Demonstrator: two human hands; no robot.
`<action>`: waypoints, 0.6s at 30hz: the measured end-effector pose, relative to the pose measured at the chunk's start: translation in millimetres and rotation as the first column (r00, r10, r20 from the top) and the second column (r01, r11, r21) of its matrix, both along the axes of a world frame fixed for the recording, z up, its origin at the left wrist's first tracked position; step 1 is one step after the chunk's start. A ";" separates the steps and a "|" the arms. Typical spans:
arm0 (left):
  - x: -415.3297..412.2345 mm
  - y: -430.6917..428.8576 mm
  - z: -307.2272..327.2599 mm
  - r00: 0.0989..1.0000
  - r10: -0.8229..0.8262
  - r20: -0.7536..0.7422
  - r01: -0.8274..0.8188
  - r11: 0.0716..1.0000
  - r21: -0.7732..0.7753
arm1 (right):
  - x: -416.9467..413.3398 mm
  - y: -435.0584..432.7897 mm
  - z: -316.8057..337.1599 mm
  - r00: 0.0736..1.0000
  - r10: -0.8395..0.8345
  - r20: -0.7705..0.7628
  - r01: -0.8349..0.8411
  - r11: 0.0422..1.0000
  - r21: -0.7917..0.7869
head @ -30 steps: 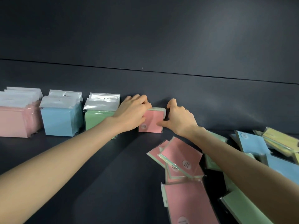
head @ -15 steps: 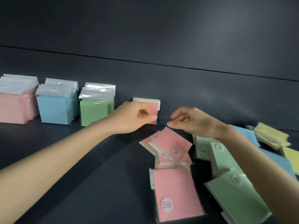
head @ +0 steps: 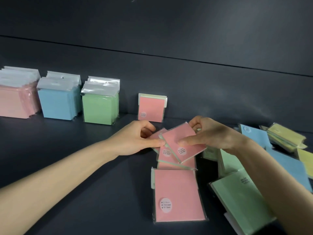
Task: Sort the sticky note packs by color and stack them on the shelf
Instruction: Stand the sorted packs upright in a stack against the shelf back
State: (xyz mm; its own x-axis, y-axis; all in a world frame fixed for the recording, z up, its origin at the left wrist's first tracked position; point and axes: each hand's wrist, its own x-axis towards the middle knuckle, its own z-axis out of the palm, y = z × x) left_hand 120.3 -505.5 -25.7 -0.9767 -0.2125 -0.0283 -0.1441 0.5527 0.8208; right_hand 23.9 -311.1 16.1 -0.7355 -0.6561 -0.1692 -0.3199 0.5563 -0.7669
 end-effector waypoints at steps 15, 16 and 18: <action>1.5 -9.6 9.3 0.991 0.128 -0.028 -0.101 0.885 0.454 | -5.1 0.6 -0.8 0.988 -0.143 0.064 0.156 0.946 -0.285; 1.4 -10.6 10.7 0.991 0.131 -0.041 -0.097 0.880 0.466 | -6.1 0.7 -2.1 0.988 -0.128 0.086 0.149 0.940 -0.306; 1.5 -12.0 13.5 0.987 0.149 -0.065 -0.096 0.858 0.505 | -7.0 0.2 -4.6 0.989 -0.090 0.118 0.127 0.927 -0.352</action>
